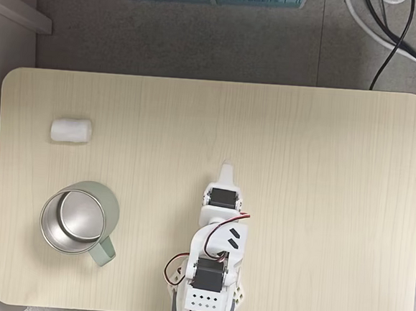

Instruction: Grasp a dressing and put it in the cup.

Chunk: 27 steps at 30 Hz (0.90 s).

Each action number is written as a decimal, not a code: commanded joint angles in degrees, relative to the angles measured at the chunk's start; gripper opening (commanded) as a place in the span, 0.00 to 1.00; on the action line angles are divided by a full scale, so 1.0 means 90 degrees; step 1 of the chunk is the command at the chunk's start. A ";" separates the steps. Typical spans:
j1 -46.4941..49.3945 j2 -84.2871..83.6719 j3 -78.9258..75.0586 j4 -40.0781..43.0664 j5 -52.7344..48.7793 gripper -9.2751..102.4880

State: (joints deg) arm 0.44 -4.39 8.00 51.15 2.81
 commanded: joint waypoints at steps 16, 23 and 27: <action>-0.0342 -0.0039 0.2500 0.0303 0.0059 0.09; -0.1045 0.1719 0.4932 0.1084 0.0244 0.09; -0.1592 0.2734 0.6436 0.1885 0.0488 0.12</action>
State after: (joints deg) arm -10.37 14.24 55.46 64.25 5.89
